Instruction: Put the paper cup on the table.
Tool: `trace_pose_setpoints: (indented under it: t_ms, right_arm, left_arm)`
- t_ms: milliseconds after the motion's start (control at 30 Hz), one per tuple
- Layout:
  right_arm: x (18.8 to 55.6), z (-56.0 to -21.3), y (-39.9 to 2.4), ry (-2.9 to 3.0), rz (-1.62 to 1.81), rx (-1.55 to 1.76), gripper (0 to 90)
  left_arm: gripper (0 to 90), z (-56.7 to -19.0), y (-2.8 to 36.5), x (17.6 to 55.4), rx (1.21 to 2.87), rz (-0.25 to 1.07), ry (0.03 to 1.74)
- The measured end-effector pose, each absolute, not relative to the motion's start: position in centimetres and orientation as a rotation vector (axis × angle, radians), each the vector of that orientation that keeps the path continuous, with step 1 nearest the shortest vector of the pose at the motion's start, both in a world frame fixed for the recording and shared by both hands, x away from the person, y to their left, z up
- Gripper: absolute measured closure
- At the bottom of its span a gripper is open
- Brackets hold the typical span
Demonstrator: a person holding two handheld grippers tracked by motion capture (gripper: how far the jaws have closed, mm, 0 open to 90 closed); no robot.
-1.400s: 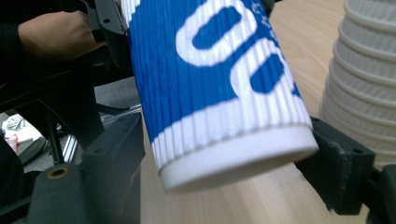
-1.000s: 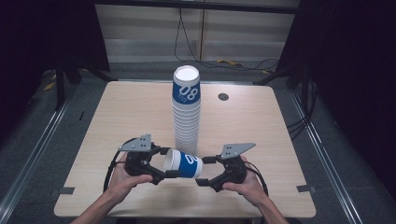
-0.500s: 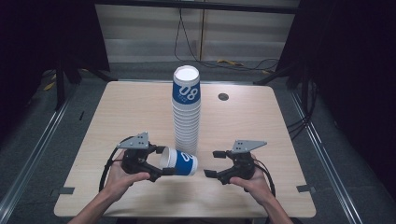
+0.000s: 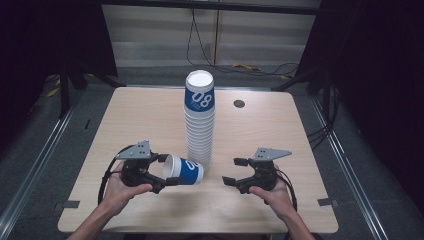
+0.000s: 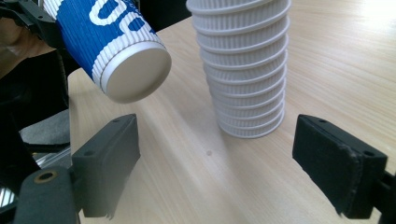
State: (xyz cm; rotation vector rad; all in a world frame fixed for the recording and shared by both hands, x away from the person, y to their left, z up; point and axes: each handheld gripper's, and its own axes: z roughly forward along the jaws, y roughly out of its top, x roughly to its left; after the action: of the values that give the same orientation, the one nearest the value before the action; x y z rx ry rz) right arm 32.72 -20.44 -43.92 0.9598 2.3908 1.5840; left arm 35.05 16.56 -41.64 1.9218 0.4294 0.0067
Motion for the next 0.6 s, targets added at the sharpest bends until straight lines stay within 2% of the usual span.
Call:
trace_pose_setpoints:
  t_ms: [367, 600]
  right_arm:
    - [33.0, -44.0, -21.6, 2.318, 1.565, 1.051, 14.9]
    - [33.0, -44.0, -22.2, 2.296, 1.550, 1.083, 14.7]
  left_arm:
    - [18.0, -41.4, 19.0, 36.1, 1.926, 0.044, 0.537]
    - [18.1, -41.2, 19.9, 37.3, 1.968, 0.118, 0.618]
